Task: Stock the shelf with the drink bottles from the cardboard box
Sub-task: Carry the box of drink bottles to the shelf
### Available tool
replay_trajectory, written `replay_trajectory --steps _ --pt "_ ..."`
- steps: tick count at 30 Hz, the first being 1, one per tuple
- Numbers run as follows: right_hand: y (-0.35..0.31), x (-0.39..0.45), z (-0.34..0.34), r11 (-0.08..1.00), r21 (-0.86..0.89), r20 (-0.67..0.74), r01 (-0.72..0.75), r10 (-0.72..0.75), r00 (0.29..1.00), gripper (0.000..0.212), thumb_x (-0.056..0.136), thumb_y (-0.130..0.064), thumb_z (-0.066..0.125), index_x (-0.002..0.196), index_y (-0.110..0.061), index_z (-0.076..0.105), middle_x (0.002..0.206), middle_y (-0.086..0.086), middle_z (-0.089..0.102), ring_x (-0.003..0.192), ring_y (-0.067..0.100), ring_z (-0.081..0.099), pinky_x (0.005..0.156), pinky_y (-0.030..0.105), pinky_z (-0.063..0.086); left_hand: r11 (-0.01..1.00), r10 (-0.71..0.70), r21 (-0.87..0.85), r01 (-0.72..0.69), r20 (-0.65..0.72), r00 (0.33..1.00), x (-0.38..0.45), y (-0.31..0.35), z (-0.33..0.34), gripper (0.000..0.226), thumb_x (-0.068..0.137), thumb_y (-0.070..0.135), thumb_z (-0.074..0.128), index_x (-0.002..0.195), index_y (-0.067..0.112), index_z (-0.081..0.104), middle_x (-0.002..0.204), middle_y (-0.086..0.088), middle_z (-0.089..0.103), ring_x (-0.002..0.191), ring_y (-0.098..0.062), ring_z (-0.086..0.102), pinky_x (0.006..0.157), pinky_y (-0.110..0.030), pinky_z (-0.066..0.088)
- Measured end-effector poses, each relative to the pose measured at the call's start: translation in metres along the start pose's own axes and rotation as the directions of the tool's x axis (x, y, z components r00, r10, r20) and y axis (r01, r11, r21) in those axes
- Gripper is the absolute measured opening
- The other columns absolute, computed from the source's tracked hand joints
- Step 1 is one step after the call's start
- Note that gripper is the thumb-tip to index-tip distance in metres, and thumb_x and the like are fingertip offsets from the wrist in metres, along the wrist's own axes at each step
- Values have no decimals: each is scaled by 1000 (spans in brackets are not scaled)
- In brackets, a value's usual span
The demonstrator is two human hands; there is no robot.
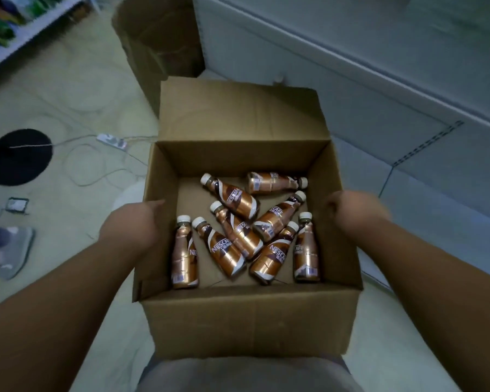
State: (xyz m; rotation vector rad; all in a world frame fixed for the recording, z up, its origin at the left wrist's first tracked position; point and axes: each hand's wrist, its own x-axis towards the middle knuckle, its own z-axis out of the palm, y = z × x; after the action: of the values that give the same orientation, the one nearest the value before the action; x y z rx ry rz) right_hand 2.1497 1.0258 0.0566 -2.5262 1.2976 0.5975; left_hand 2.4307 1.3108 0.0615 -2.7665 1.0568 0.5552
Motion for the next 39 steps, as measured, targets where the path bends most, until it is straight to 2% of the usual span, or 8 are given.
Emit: replay_trajectory --steps 6,15,19,24,28,31,34,39 --pt "-24 -27 59 959 61 20 -276 275 961 30 91 -25 50 119 -25 63 107 11 68 91 32 64 75 42 55 955 290 63 -291 29 957 88 -11 13 63 84 15 56 143 32 40 122 -12 64 108 -31 61 87 -41 49" --pt "-53 -80 166 847 176 104 -502 491 865 29 92 -30 49 117 -32 64 95 10 69 78 31 60 61 32 45 821 519 185 -541 153 841 136 -4 70 65 87 17 57 146 33 33 117 -14 66 99 -31 63 77 -40 52" --pt "-48 -73 238 823 171 170 -542 518 839 29 92 -25 51 117 -29 65 92 8 68 70 25 55 59 30 42 803 536 178 -569 203 820 148 9 130 63 89 17 55 146 30 34 119 -13 65 102 -30 63 80 -40 51" --pt "-37 -47 332 793 177 228 -583 543 808 26 85 -25 57 109 -29 67 81 2 64 68 24 56 57 31 49 767 562 159 -622 305 769 174 24 225 59 92 15 50 147 26 33 126 -12 62 109 -29 60 88 -39 47" --pt "-21 -18 407 763 192 217 -617 580 785 27 86 -31 53 110 -29 66 84 3 66 70 25 58 57 31 50 742 603 149 -654 277 748 198 43 306 56 90 19 49 144 29 39 122 -15 62 99 -32 62 77 -38 49" --pt "-3 14 456 763 175 237 -622 581 779 28 88 -28 52 113 -26 66 91 6 68 78 28 62 64 35 54 735 595 192 -650 277 754 221 68 364 55 90 18 50 143 31 40 121 -13 63 105 -34 60 82 -41 49" --pt "16 47 498 740 186 233 -646 605 761 30 90 -25 54 118 -30 64 98 6 68 82 27 63 70 38 57 728 598 218 -650 261 758 246 90 413 42 92 17 48 133 24 52 116 -11 66 103 -32 61 83 -40 49" --pt "43 92 546 766 148 192 -626 599 778 29 91 -26 49 115 -29 65 92 7 67 80 28 62 66 37 55 713 617 221 -666 253 745 275 115 476 39 93 18 47 131 21 53 121 -11 64 109 -30 59 85 -38 47"
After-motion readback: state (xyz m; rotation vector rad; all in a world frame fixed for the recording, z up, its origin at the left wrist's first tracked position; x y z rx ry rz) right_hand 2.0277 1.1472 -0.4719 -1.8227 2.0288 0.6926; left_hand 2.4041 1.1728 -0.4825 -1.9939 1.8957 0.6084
